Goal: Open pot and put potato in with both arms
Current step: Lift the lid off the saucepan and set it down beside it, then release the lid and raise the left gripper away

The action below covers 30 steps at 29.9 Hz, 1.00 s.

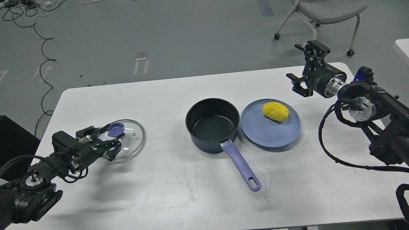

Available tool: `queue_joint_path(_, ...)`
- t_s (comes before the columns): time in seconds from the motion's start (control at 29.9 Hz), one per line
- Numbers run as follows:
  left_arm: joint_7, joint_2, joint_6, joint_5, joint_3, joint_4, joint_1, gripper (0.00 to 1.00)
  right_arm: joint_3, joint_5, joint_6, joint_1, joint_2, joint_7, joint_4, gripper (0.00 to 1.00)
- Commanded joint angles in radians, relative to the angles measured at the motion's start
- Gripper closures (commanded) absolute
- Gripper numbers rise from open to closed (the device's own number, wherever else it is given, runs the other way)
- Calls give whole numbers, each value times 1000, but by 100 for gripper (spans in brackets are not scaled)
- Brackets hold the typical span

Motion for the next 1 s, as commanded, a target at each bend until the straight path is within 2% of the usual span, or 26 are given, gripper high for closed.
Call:
queue_joint_path(0.0, -5, -12, -3, -35, 17, 14, 13, 69, -1, 0, 0, 0, 2, 0, 0, 0)
queue_joint_path(0.27, -5, -15, -3, -49, 17, 14, 13, 67, -1, 0, 0, -2, -1, 0, 0, 0)
queue_joint_path(0.3, -6, -15, -3, -52, 17, 14, 13, 62, -1, 0, 0, -2, -3, 0, 0, 0)
queue_joint_path(0.37, -5, -15, -3, -71, 17, 14, 13, 41, -1, 0, 0, -2, -3, 0, 0, 0)
queue_joint_path(0.4, -6, -15, -3, -80, 17, 14, 12, 30, -1, 0, 2, -2, -3, 0, 0, 0)
queue_joint_path(0.43, -8, -15, -3, -101, 17, 11, 13, 7, -1, 0, 2, -2, -1, 0, 0, 0)
queue_joint_path(0.47, -9, -15, -3, -113, 17, 6, 13, 2, -1, 0, 3, -2, -1, 0, 0, 0)
queue_joint_path(0.53, -35, -24, -3, -153, 17, 2, 9, 2, -1, 0, 3, 0, 0, 0, 0, 0)
queue_joint_path(0.74, -36, 23, -3, -210, 16, -46, -60, 2, -53, -5, 6, 18, -4, 0, 3, 0)
queue_joint_path(0.8, -36, 93, -3, -274, 14, -134, -95, 2, -91, -9, 8, 44, -9, 0, 3, 0)
queue_joint_path(0.84, -36, 94, -3, -275, 14, -135, -96, 2, -91, -9, 8, 44, -9, 0, 3, 0)
queue_joint_path(0.97, -36, 231, -3, -392, 12, -387, -177, 2, -179, -15, 9, 83, -12, 0, 5, 0)
